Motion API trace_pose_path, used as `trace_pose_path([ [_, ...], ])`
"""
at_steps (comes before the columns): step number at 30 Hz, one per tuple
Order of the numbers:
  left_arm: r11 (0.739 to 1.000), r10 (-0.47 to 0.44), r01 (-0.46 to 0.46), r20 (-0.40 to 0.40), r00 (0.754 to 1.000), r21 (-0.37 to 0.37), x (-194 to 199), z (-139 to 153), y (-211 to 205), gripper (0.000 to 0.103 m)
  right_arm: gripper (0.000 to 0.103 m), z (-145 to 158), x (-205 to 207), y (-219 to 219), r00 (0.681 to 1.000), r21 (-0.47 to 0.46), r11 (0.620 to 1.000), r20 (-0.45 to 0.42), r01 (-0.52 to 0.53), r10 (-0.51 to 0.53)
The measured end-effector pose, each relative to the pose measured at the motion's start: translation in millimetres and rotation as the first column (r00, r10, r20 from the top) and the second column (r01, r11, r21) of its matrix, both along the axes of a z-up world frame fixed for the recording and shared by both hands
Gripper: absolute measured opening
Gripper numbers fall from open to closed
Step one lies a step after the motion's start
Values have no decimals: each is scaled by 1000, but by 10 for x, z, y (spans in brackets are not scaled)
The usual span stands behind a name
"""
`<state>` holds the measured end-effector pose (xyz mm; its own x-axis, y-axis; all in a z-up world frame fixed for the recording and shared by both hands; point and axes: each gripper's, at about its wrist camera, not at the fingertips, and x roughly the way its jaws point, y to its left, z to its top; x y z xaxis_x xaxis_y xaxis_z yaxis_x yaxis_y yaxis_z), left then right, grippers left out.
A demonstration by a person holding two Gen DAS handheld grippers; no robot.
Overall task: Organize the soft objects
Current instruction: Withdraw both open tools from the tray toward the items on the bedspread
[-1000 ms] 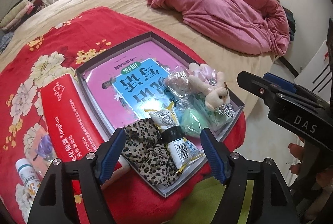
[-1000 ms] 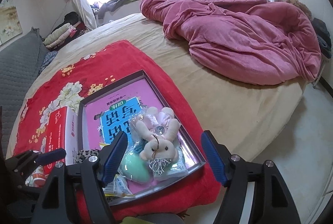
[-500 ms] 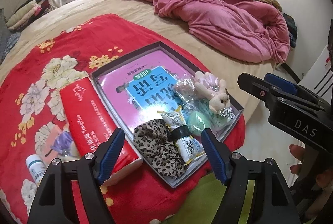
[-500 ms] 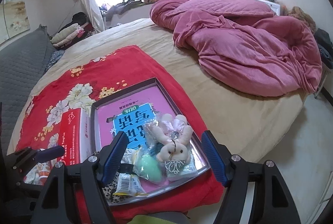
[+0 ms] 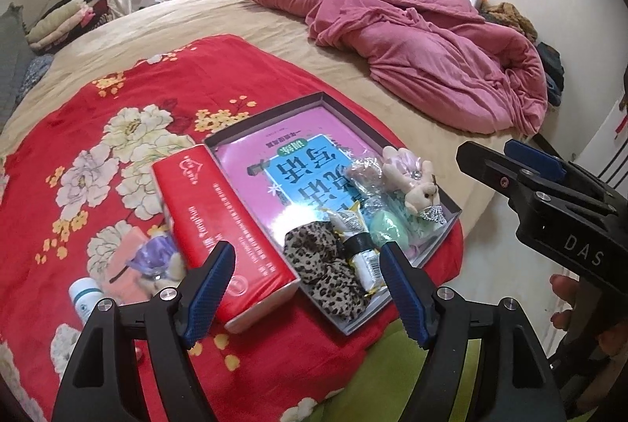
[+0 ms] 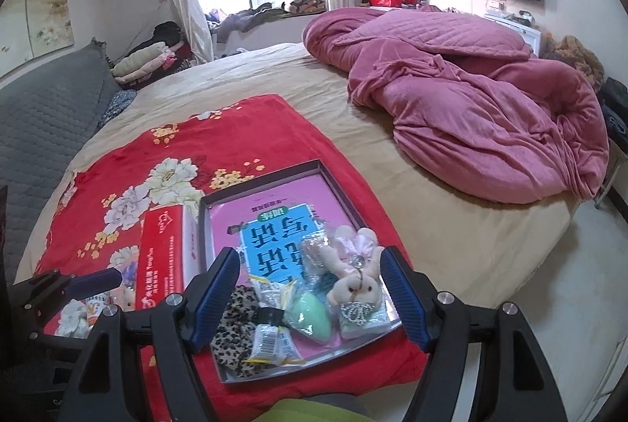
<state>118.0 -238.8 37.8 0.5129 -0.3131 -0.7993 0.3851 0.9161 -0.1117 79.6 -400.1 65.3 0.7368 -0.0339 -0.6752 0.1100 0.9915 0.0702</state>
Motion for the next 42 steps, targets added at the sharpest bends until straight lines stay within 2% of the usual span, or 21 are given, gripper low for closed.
trace_pose_path([
  [9, 999, 47, -47, 8, 999, -20, -97, 91, 303, 77, 74, 83, -54, 290, 999, -16, 999, -3, -42, 42],
  [20, 991, 134, -134, 9, 991, -31, -238, 121, 916, 77, 74, 80, -75, 741, 994, -47, 993, -36, -107, 105],
  [29, 975, 216, -215, 2, 976, -58, -340, 119, 1435, 77, 74, 124, -64, 1102, 982, -36, 982, -47, -183, 181],
  [42, 949, 310, -310, -2, 951, -51, -482, 80, 1991, 77, 74, 147, -26, 1592, 963, -59, 962, -53, -268, 265],
])
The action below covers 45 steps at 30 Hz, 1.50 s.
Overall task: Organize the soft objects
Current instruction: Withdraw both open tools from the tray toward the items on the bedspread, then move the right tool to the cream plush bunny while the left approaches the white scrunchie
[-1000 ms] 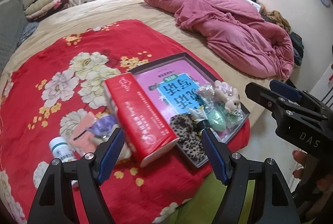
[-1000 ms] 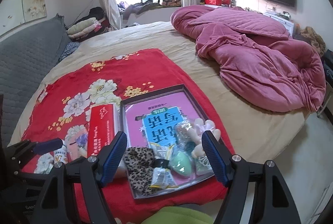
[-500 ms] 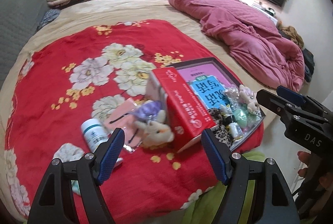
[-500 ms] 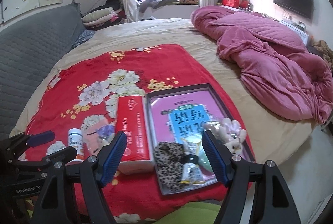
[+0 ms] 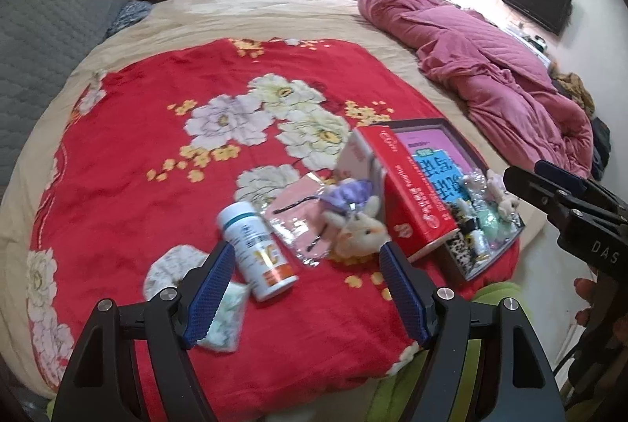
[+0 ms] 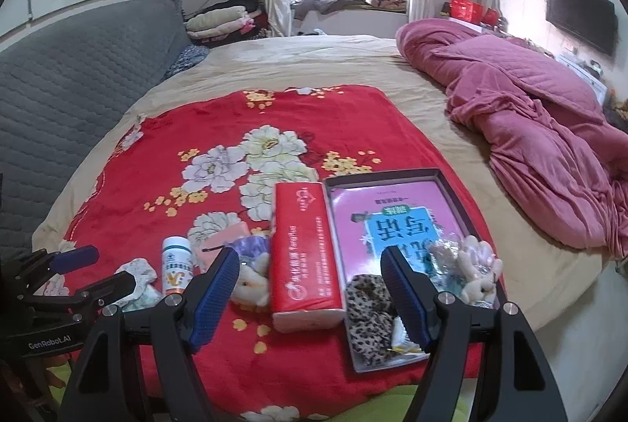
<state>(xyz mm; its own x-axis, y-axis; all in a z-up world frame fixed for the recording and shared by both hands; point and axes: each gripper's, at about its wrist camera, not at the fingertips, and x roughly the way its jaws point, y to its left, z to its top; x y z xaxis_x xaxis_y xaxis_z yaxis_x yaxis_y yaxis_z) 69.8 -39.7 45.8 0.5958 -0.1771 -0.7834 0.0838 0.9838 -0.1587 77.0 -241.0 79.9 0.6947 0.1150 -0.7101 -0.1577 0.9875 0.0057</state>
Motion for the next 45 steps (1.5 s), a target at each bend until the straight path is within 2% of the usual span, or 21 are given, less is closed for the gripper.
trace_pose_path([
  [15, 992, 123, -124, -52, 991, -18, -134, -248, 660, 77, 74, -198, 22, 430, 995, -49, 994, -38, -95, 93],
  [28, 969, 240, -246, -128, 962, -26, -231, -526, 1240, 77, 74, -538, 7, 686, 982, -83, 982, -99, -172, 163],
  [39, 968, 236, -248, -218, 947, -30, -158, -935, 1307, 77, 74, -881, 41, 938, 963, -141, 959, -153, -245, 224],
  [45, 967, 234, -251, -251, 939, -37, -20, -1106, 1300, 77, 74, -1066, 139, 1034, 962, -213, 944, -168, -250, 217],
])
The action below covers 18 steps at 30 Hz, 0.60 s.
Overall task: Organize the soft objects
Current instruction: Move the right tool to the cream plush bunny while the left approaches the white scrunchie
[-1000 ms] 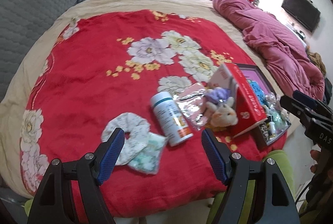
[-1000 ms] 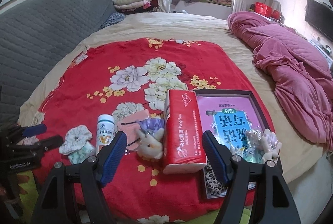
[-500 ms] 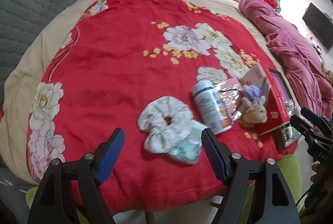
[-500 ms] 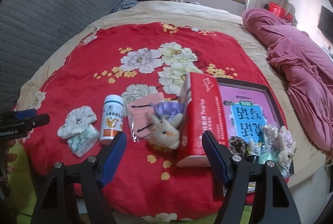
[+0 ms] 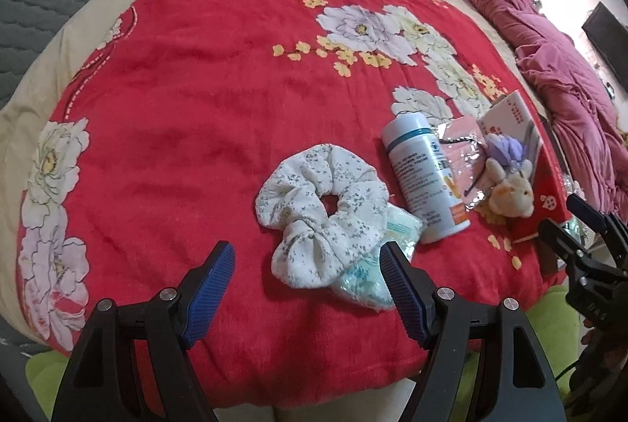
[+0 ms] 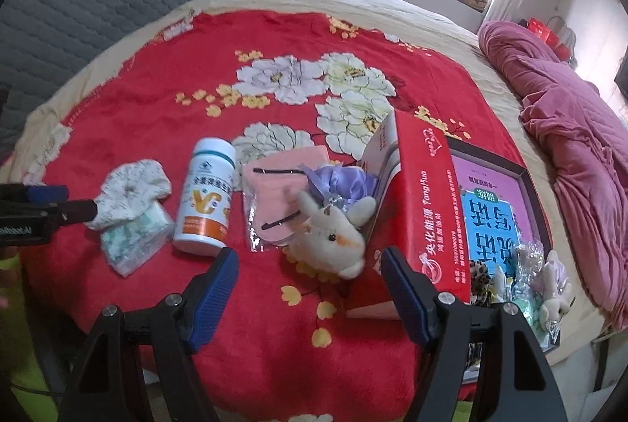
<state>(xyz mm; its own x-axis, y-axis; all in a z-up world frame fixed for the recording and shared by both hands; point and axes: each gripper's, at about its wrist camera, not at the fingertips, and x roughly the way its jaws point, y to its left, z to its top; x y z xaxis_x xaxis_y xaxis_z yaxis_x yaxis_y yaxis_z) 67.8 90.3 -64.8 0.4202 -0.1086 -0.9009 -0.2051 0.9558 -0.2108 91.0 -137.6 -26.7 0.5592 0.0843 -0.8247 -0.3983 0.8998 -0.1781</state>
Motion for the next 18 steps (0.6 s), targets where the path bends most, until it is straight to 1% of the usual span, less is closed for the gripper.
trace_pose_path([
  [3, 1000, -2, 1, -18, 1000, -6, 56, -91, 0, 77, 74, -128, 38, 121, 1000, -98, 995, 23, -19, 21],
  [5, 1000, 1, -1, -22, 1000, -15, 83, -140, 14, 77, 74, -226, 62, 203, 999, -176, 984, 40, -20, 28],
  [6, 1000, 4, -4, -28, 1000, -18, 94, -164, 24, 77, 74, -298, 75, 260, 998, -224, 974, 48, -28, 40],
  [10, 1000, 11, -12, -28, 1000, -28, 123, -205, 64, 77, 74, -496, 124, 393, 994, -364, 931, 81, -39, 73],
  [13, 999, 10, -11, -29, 1000, -39, 140, -225, 73, 77, 74, -607, 178, 469, 990, -437, 898, 100, -45, 99],
  [16, 999, 6, -7, -30, 1000, -47, 158, -245, 73, 77, 74, -719, 244, 519, 989, -500, 865, 99, -49, 113],
  [18, 999, 3, -4, -33, 999, -51, 178, -263, 71, 77, 74, -776, 298, 523, 990, -508, 860, 87, -50, 109],
])
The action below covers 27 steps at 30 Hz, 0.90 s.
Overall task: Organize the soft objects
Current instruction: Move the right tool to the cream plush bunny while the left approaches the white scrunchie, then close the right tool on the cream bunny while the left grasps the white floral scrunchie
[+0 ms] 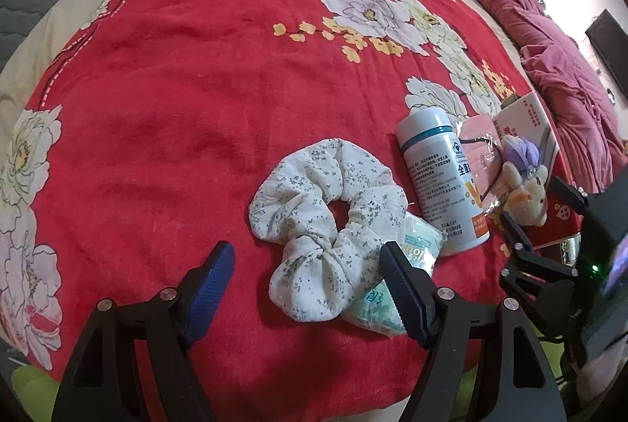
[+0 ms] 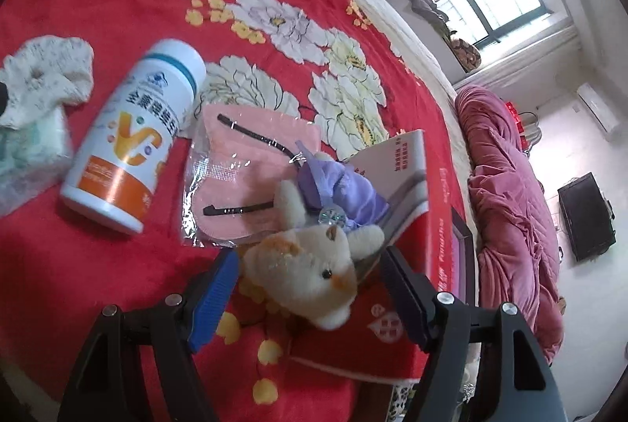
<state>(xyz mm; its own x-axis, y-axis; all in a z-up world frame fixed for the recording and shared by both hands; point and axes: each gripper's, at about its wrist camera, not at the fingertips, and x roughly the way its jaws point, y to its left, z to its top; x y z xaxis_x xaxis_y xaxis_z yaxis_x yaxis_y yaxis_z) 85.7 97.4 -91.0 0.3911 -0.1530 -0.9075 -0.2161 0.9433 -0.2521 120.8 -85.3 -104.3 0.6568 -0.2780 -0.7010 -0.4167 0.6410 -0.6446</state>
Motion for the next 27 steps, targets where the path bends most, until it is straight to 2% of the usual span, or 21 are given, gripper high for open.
trace_pose_path([
  [6, 1000, 2, -2, -12, 1000, -3, 72, -81, 6, 77, 60, -60, 126, -11, 1000, 27, 1000, -16, 8, -7],
  [8, 1000, 8, -8, -13, 1000, -13, 96, -111, 24, 77, 52, -51, 138, -7, 1000, 47, 999, -18, 13, -12],
  [12, 998, 28, -29, -21, 999, -58, 135, -165, 77, 77, 51, 22, 109, -43, 1000, 99, 995, -27, 16, -14],
  [15, 996, 37, -38, -18, 999, -82, 159, -177, 88, 77, 51, 197, 53, -142, 998, 214, 976, -47, 38, -28],
  [17, 995, 38, -40, -21, 999, -88, 184, -190, 82, 67, 51, 306, 25, -206, 997, 293, 955, -74, 53, -33],
  [20, 993, 48, -50, -22, 999, -104, 218, -216, 94, 45, 51, 461, 1, -292, 993, 394, 915, -111, 80, -40],
  [22, 991, 51, -53, -18, 999, -124, 235, -243, 105, 21, 51, 523, -15, -321, 991, 440, 893, -127, 95, -42],
  [25, 988, 43, -43, -3, 999, -148, 216, -251, 88, 15, 51, 597, -24, -365, 987, 493, 862, -153, 115, -44],
  [27, 987, 40, -36, 18, 999, -155, 197, -202, 67, 15, 51, 656, -42, -386, 989, 513, 851, -145, 111, -42],
])
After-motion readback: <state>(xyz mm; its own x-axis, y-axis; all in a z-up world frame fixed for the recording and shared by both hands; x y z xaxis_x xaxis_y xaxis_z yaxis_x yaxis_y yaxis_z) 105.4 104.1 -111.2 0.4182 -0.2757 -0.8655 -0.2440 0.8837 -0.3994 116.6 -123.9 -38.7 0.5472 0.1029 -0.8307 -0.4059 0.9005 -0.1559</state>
